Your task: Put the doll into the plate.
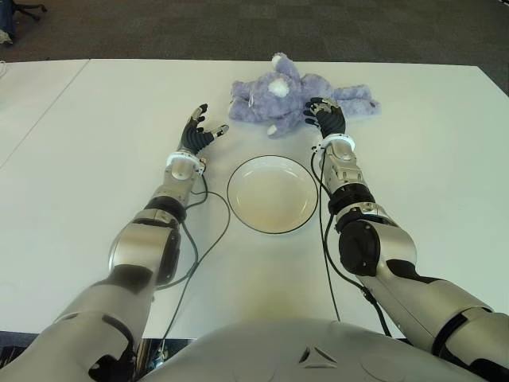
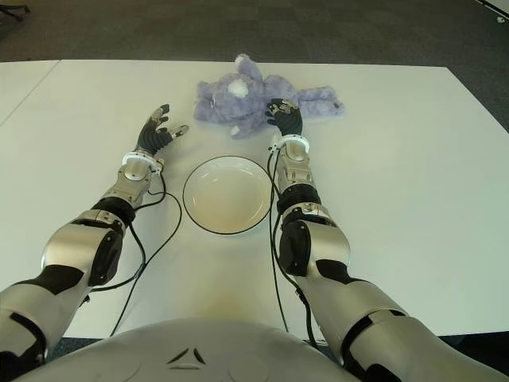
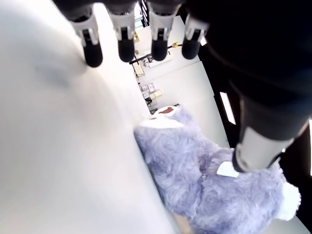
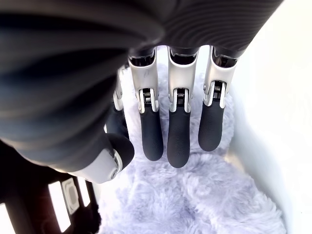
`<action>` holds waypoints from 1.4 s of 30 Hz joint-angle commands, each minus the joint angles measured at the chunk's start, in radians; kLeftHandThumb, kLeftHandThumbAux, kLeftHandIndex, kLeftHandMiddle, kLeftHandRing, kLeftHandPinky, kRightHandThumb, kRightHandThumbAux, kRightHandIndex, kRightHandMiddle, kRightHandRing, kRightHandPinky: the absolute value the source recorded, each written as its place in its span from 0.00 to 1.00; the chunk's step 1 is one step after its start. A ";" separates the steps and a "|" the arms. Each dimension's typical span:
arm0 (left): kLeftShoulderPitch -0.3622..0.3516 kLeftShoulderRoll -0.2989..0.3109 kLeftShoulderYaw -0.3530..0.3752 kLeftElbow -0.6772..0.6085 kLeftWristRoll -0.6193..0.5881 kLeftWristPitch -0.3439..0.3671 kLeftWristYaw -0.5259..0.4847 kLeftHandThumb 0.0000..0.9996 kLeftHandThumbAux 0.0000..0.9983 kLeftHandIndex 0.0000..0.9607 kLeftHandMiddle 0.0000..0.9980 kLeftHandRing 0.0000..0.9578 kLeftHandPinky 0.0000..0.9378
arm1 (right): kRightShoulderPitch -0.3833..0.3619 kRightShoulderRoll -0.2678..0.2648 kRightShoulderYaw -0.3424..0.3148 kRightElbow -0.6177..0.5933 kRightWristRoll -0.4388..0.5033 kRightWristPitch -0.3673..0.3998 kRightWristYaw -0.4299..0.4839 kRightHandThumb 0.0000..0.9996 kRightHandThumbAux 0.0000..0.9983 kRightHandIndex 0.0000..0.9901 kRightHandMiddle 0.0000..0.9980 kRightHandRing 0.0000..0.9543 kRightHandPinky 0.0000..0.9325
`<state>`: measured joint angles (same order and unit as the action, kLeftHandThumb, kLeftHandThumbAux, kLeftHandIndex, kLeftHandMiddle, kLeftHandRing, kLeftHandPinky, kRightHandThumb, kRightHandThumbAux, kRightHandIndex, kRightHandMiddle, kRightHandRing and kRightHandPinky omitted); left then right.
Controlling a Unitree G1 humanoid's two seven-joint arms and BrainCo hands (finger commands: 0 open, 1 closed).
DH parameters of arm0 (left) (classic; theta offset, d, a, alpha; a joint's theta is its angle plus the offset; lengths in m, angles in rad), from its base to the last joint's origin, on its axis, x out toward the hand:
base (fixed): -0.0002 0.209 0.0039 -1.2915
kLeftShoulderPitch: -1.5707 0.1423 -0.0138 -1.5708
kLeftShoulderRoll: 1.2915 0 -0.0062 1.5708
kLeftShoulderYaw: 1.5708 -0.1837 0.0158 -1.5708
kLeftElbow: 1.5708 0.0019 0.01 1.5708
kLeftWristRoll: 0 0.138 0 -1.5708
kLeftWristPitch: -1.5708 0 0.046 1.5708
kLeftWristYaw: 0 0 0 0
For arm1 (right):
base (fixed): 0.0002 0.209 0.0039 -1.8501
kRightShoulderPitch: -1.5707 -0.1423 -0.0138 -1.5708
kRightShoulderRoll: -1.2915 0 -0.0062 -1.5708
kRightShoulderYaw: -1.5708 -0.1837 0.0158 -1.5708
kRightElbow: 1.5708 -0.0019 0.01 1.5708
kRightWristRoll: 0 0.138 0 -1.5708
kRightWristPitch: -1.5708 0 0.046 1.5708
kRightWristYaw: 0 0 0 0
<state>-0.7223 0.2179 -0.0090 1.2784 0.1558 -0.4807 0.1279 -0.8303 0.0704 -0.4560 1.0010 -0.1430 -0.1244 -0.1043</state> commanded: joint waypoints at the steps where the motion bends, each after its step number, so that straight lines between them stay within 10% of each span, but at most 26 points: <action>1: -0.015 -0.007 0.024 0.042 -0.008 0.047 -0.005 0.15 0.67 0.00 0.05 0.08 0.12 | -0.007 0.185 -0.115 -0.131 -0.022 -0.638 -0.769 0.68 0.73 0.43 0.36 0.42 0.41; 27: -0.021 -0.007 0.019 0.043 -0.002 0.050 0.004 0.13 0.67 0.00 0.04 0.07 0.12 | 0.005 0.220 -0.081 -0.254 -0.012 -0.733 -0.568 0.67 0.73 0.42 0.34 0.38 0.37; 42: -0.044 0.005 -0.013 0.033 0.035 0.029 0.045 0.11 0.68 0.00 0.04 0.08 0.10 | -0.034 0.128 -0.051 -0.250 -0.084 -0.739 -0.606 0.68 0.73 0.42 0.33 0.39 0.39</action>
<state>-0.7278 0.2179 -0.0130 1.2784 0.1574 -0.4806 0.1289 -0.8303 0.0707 -0.4572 0.8134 -0.1998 -0.2283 -0.1883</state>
